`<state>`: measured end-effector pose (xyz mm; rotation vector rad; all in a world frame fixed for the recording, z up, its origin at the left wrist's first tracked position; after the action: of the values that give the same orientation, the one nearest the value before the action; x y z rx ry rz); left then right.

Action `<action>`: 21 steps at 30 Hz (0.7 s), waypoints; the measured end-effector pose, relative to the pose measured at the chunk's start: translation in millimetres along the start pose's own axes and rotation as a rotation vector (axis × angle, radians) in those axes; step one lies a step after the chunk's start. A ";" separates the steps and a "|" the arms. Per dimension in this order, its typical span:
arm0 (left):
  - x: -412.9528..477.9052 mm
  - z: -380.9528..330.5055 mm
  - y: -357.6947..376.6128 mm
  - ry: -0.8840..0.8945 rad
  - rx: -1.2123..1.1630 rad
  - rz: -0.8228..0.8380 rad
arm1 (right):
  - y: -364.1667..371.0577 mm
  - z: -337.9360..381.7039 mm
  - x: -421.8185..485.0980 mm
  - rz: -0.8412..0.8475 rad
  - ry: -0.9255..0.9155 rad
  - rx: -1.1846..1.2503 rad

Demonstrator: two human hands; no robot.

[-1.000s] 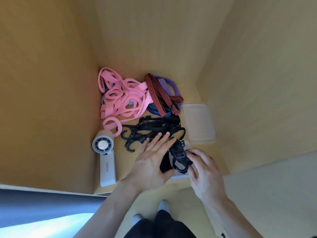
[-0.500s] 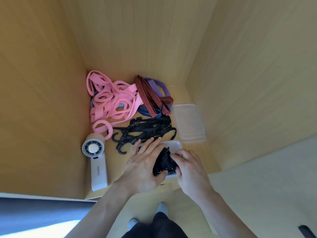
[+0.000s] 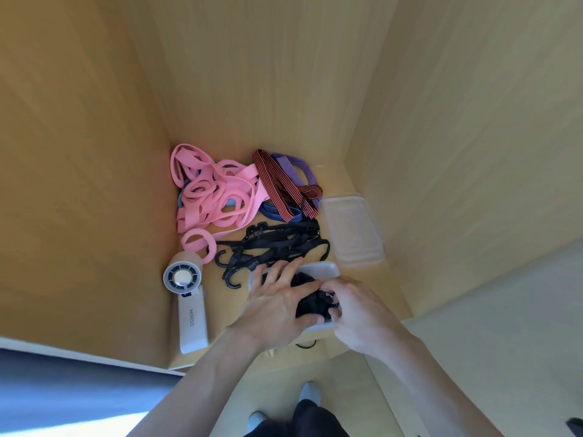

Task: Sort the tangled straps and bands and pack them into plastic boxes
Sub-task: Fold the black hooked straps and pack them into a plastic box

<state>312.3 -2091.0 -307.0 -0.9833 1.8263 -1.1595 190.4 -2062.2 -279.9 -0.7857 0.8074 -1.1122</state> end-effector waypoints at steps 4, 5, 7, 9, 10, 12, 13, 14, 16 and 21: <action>3.2 -0.7 2.1 -0.010 0.068 -0.015 | -2.2 0.7 -3.9 -0.078 -0.019 -0.040; 3.1 -0.4 3.4 -0.012 0.080 -0.020 | -1.7 1.5 -4.6 -0.092 -0.035 -0.087; 3.0 0.5 6.8 -0.017 0.088 -0.017 | -2.1 -0.1 -5.9 -0.131 -0.041 -0.151; 3.9 1.7 10.8 -0.021 0.079 0.001 | -3.2 -4.9 -6.2 -0.163 -0.015 -0.156; 4.4 2.2 12.8 -0.022 0.077 0.010 | -2.5 -7.4 -5.1 -0.165 0.004 -0.154; 5.2 2.9 15.5 -0.019 0.080 0.021 | 0.7 -10.9 -0.7 -0.156 0.036 -0.158; 5.6 3.3 16.4 -0.017 0.080 0.024 | 2.7 -12.4 2.2 -0.149 0.051 -0.161; 5.7 3.7 16.9 -0.016 0.077 0.028 | 4.7 -13.5 5.0 -0.142 0.068 -0.165; 5.8 4.6 17.0 -0.017 0.070 0.034 | 8.1 -15.4 9.4 -0.139 0.094 -0.176; 10.1 4.1 14.3 -0.037 0.055 0.021 | 8.3 -11.4 12.7 -0.178 0.096 -0.228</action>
<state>308.6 -2097.2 -323.5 -0.9462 1.7622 -1.1656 187.2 -2073.8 -294.6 -1.0161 0.9713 -1.2375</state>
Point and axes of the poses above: each hand's wrist, its own x-axis towards the middle knuckle, its own y-axis out of the palm, z = x × y, the point moved 9 cm from there along x, towards the middle knuckle, and after that the axes turned 11 degrees about -y, right-handed, at the moved point
